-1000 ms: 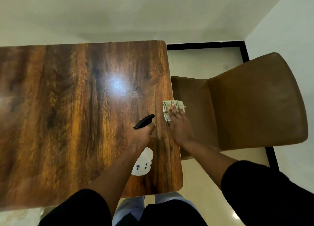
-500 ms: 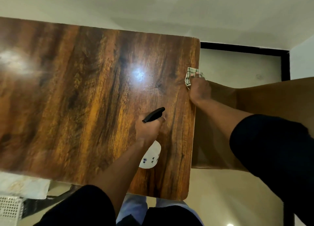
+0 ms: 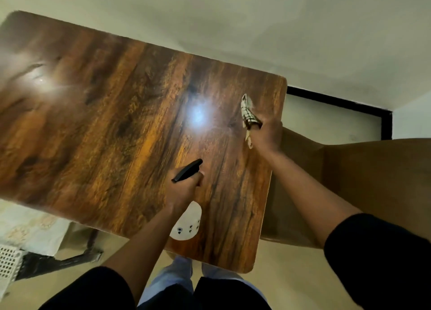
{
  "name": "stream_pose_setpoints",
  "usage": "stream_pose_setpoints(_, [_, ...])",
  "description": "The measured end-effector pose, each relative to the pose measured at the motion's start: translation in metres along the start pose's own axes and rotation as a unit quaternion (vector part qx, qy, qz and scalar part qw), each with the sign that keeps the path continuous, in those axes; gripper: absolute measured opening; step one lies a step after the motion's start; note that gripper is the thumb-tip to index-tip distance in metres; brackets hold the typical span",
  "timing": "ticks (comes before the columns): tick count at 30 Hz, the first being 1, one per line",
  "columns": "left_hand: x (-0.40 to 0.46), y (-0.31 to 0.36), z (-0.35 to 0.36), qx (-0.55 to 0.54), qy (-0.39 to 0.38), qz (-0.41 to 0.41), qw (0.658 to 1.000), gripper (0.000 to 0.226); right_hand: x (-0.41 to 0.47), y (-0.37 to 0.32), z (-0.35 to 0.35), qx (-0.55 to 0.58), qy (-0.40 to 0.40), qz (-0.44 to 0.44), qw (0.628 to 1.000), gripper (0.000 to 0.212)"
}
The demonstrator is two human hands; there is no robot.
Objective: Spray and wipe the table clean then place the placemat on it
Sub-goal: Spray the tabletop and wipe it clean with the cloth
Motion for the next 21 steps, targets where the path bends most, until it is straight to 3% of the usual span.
stream_pose_setpoints(2, [-0.015, -0.002, -0.037, -0.02, 0.032, 0.008, 0.999, 0.023, -0.027, -0.02, 0.032, 0.133, -0.045, 0.073, 0.987, 0.035])
stream_pose_setpoints(5, [-0.024, -0.007, -0.048, -0.044, 0.033, 0.018, 0.998, 0.034, -0.063, -0.011, 0.071, 0.346, -0.121, 0.2, 0.909, 0.022])
stream_pose_setpoints(7, [-0.035, -0.013, -0.071, -0.063, 0.044, 0.016, 0.997, 0.04, -0.096, -0.024, 0.096, 0.407, -0.183, 0.254, 0.858, 0.026])
stream_pose_setpoints(9, [-0.044, -0.028, -0.104, -0.093, 0.08, -0.003, 0.992, 0.062, -0.125, -0.049, 0.121, 0.447, -0.234, 0.292, 0.813, 0.027])
stream_pose_setpoints(11, [-0.056, -0.038, -0.135, -0.109, 0.103, -0.005, 0.989, 0.073, -0.153, -0.072, 0.144, 0.483, -0.282, 0.325, 0.763, 0.042])
stream_pose_setpoints(14, [-0.077, -0.037, -0.173, -0.118, 0.118, 0.025, 0.986, 0.033, -0.19, -0.102, 0.173, 0.507, -0.354, 0.336, 0.71, 0.086])
stream_pose_setpoints(17, [-0.1, -0.045, -0.219, -0.132, 0.136, 0.058, 0.98, 0.041, -0.225, -0.137, 0.202, 0.462, -0.43, 0.293, 0.718, 0.079])
stream_pose_setpoints(21, [-0.135, -0.08, -0.284, -0.154, 0.175, 0.045, 0.971, 0.047, -0.275, -0.181, 0.246, 0.397, -0.459, 0.258, 0.752, 0.06])
Point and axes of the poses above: each hand's wrist, its own x-axis towards the middle knuckle, its own z-axis out of the palm, y = z × x, the point moved 7 cm from there along x, towards the middle knuckle, and after that the axes turned 1 degree about -y, right-handed, at the moved point
